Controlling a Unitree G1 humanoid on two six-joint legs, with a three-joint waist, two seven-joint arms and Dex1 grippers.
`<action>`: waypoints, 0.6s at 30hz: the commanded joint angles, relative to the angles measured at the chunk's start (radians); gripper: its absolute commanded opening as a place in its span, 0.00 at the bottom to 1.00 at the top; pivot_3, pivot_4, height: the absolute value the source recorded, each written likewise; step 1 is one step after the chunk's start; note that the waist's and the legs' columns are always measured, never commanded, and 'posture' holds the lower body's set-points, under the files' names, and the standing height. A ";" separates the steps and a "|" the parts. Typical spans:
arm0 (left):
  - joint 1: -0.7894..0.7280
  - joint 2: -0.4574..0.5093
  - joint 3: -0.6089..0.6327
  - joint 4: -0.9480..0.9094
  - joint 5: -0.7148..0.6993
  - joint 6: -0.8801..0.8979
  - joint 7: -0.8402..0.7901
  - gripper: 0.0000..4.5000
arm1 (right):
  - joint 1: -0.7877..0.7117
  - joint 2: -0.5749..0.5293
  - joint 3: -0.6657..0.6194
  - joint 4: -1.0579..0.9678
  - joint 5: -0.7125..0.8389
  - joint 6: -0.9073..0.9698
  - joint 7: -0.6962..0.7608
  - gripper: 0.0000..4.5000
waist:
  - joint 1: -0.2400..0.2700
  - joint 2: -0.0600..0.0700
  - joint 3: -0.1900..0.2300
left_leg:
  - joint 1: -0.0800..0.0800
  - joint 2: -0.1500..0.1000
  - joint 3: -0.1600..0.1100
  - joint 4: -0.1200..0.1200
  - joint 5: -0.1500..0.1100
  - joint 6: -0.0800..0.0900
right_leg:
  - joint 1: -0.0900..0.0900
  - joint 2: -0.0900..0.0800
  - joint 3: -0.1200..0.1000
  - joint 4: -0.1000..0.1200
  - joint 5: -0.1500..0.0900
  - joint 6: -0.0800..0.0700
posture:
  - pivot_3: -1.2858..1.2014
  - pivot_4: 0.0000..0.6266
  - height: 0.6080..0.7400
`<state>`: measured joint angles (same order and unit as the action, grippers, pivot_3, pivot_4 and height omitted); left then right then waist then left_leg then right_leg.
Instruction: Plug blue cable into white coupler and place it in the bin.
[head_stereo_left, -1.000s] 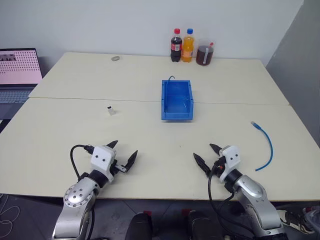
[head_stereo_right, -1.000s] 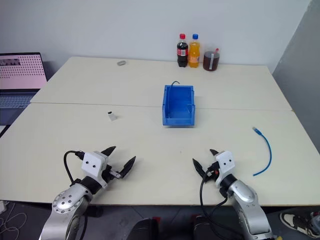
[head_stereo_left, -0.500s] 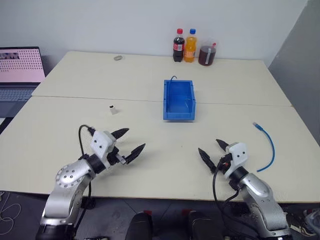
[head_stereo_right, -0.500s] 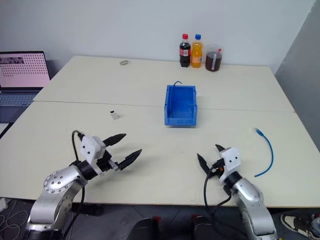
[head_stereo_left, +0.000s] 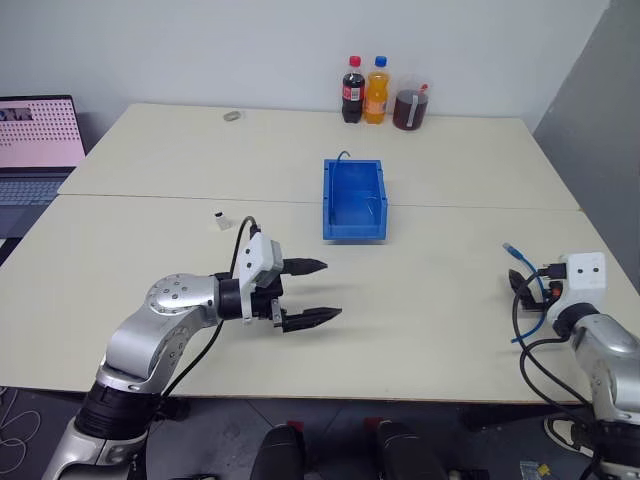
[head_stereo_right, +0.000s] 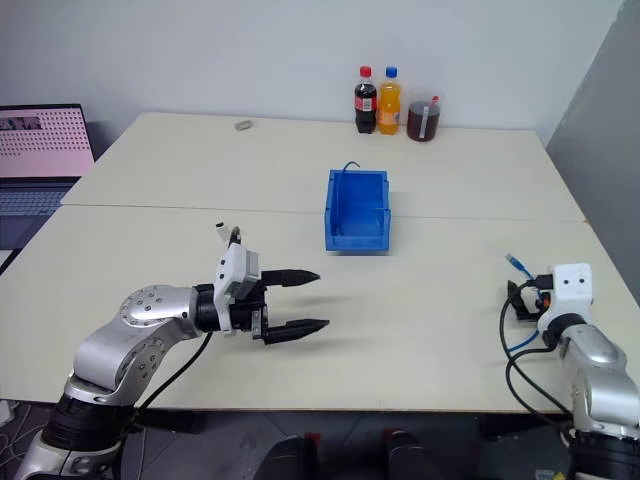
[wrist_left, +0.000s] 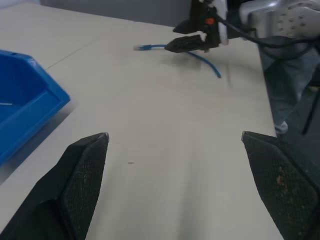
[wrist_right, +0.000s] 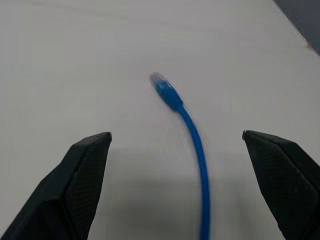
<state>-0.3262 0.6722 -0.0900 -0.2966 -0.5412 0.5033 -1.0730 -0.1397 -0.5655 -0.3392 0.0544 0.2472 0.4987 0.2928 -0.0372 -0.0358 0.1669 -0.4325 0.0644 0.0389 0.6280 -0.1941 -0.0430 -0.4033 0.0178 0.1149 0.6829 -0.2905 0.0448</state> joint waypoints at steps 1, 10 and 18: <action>-0.019 0.009 -0.002 -0.034 -0.017 0.006 -0.025 1.00 | -0.034 -0.030 -0.033 0.059 0.017 0.046 0.019 0.99 | 0.000 0.000 0.000 | 0.000 0.000 0.000 0.000 0.000 0.000 | 0.000 0.000 0.000 0.000 0.000 0.000 | 0.52 0.24 1.00; -0.021 0.016 -0.006 -0.016 0.009 -0.009 -0.047 1.00 | -0.079 -0.069 -0.022 0.168 0.020 0.033 0.092 0.63 | -0.003 0.000 0.000 | 0.000 0.000 -0.002 0.002 0.000 0.000 | 0.003 0.000 -0.001 -0.001 0.000 0.001 | 0.52 0.24 1.00; -0.019 0.015 -0.005 -0.004 0.025 -0.020 -0.056 1.00 | -0.108 -0.084 -0.014 0.214 0.043 0.009 0.170 0.16 | -0.002 0.000 0.000 | 0.000 -0.001 -0.003 0.002 0.000 0.000 | 0.004 0.000 -0.002 -0.001 0.000 0.001 | 0.52 0.24 1.00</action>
<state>-0.3309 0.6824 -0.1008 -0.2891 -0.5214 0.4992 -1.1238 -0.2317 -0.6237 -0.3383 0.2494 0.2758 0.5124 0.4286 -0.0394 -0.0356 0.1668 -0.4321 0.0637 0.0356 0.6298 -0.1939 -0.0428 -0.3991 0.0174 0.1125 0.6819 -0.2900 0.0458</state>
